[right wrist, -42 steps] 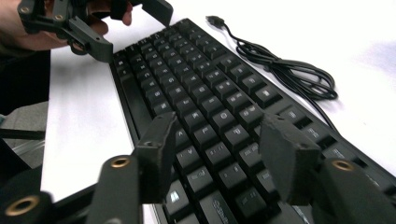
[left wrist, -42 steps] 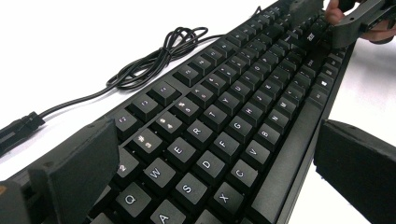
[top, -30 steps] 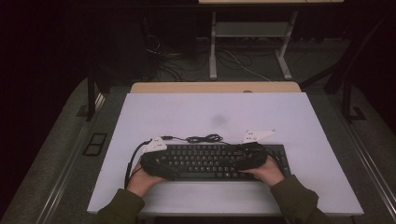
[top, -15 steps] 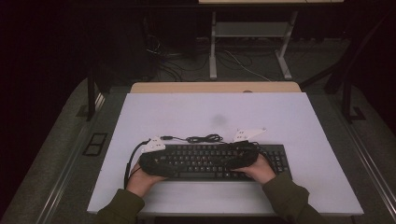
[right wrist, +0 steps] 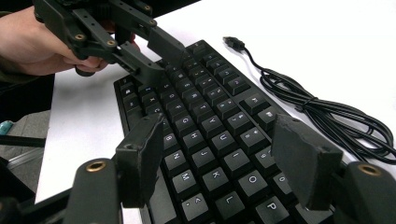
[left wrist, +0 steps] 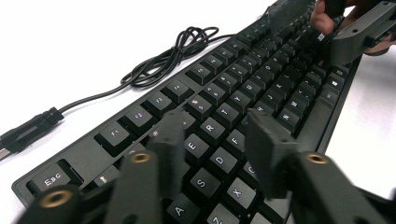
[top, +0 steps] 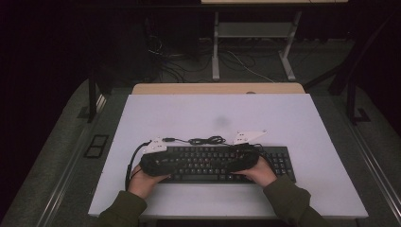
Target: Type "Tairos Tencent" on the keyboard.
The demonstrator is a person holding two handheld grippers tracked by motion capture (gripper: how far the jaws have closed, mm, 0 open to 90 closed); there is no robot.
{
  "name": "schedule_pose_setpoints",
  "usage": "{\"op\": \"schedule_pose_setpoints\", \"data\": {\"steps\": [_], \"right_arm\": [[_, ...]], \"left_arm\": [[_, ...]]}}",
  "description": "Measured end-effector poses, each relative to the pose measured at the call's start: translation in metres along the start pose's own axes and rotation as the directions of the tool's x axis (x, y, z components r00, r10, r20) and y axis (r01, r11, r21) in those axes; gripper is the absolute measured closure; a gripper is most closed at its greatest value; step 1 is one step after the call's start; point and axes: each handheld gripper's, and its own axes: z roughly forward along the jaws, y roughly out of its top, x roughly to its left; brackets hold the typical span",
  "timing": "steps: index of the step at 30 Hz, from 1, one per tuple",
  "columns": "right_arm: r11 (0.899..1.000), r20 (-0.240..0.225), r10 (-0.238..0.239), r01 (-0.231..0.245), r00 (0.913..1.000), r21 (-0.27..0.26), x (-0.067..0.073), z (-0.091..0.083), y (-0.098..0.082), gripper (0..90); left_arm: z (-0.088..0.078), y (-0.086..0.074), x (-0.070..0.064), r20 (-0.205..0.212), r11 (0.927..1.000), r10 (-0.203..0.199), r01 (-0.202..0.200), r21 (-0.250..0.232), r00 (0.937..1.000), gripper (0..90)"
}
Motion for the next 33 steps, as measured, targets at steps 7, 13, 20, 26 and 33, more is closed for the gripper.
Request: {"op": "schedule_pose_setpoints", "data": {"steps": [7,13,20,26,33], "right_arm": [[1.000,0.000,-0.003,0.003,1.0000,0.000,0.001,0.001,0.000,34.0],[1.000,0.000,-0.006,0.006,1.0000,0.001,0.002,0.002,0.000,34.0],[1.000,0.000,-0.005,0.005,1.0000,0.005,0.002,0.002,0.000,33.8],[1.000,-0.002,-0.005,0.005,1.0000,0.006,0.002,0.002,-0.001,33.8],[1.000,0.000,-0.004,0.004,1.0000,0.005,0.002,0.001,-0.001,33.8]], "left_arm": [[-0.003,-0.002,0.004,-0.010,0.9993,-0.012,0.012,0.036,0.9999,81.4],[-0.007,-0.004,0.007,-0.016,0.9984,-0.015,0.016,0.054,0.9998,89.1],[-0.010,-0.008,0.010,-0.017,0.9966,-0.010,0.011,0.082,0.9998,89.2],[-0.010,-0.009,0.011,-0.016,0.9955,-0.009,0.010,0.094,0.9998,89.2],[-0.011,-0.010,0.011,-0.019,0.9946,-0.004,0.006,0.104,0.9998,89.2]]}}
